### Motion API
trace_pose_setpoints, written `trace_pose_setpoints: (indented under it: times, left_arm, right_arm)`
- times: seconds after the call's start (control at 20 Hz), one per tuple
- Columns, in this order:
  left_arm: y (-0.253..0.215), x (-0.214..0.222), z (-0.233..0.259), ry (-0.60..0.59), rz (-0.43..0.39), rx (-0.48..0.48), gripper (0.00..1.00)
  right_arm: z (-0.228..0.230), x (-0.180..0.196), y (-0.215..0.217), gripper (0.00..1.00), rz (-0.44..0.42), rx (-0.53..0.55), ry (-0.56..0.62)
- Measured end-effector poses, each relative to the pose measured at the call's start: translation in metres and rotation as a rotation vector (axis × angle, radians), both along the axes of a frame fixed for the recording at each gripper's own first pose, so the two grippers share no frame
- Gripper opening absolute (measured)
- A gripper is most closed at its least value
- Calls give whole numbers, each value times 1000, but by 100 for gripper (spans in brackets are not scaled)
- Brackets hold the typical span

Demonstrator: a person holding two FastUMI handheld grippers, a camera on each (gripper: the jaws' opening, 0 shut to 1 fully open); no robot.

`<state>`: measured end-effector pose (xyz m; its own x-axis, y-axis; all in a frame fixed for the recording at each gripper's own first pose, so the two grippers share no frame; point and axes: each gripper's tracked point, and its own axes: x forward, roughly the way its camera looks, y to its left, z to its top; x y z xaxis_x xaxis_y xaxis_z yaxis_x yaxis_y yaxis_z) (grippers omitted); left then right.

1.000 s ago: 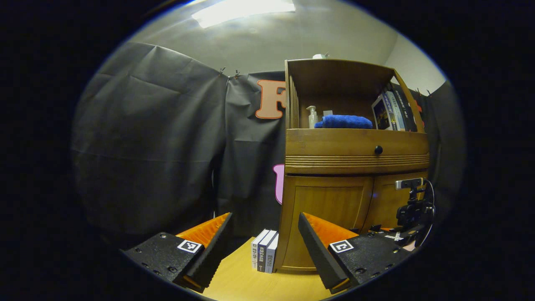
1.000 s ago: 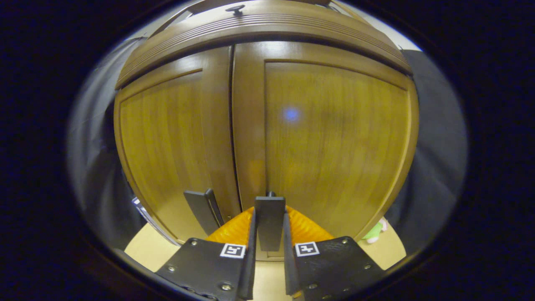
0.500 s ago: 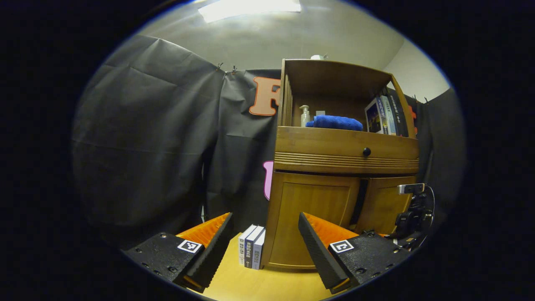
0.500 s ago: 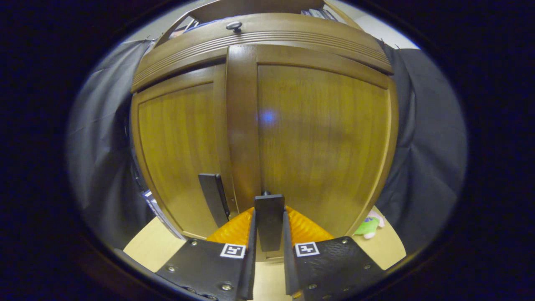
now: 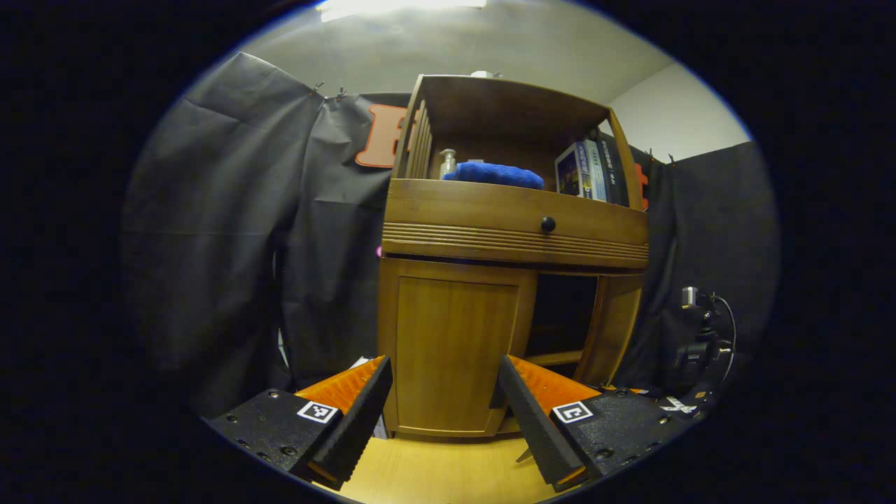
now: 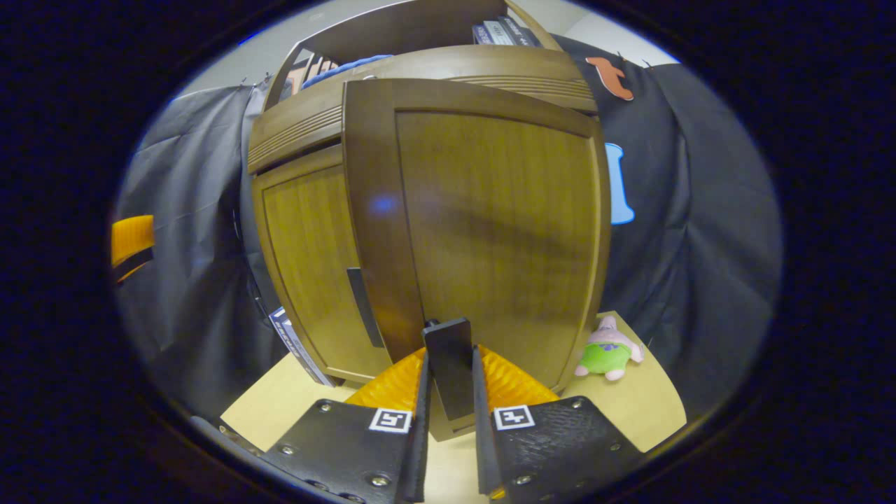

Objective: Open the right door of the double-door shoe cabinet with the right hand, and open the left door with the left hand.

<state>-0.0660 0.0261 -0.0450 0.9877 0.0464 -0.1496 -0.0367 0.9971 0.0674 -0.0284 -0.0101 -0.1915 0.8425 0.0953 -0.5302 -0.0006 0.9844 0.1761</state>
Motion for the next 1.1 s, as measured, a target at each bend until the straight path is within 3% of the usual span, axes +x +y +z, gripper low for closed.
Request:
trace_pose_setpoints:
  times: [0.3, 0.4, 0.45, 0.55, 0.6, 1.1]
  left_arm:
    - [-49, 15, -14, 20, -150, -28, 95]
    - [-61, 19, -18, 24, -186, -34, 95]
    - [-65, 19, -20, 26, -202, -37, 95]
    - [-75, 22, -24, 32, -230, -49, 95]
    - [-80, 23, -26, 36, -244, -57, 95]
    - [-117, 25, -36, 54, -346, -98, 96]
  right_arm:
    - [6, -33, -27, 28, -39, 10, 8]
    - [7, -39, -35, 24, -41, -9, 12]
    - [9, -42, -40, 28, -48, -16, 13]
    - [11, -52, -51, 24, -73, -33, 15]
    - [10, -57, -56, 28, -86, -46, 13]
    - [19, -91, -105, 28, -190, -122, 9]
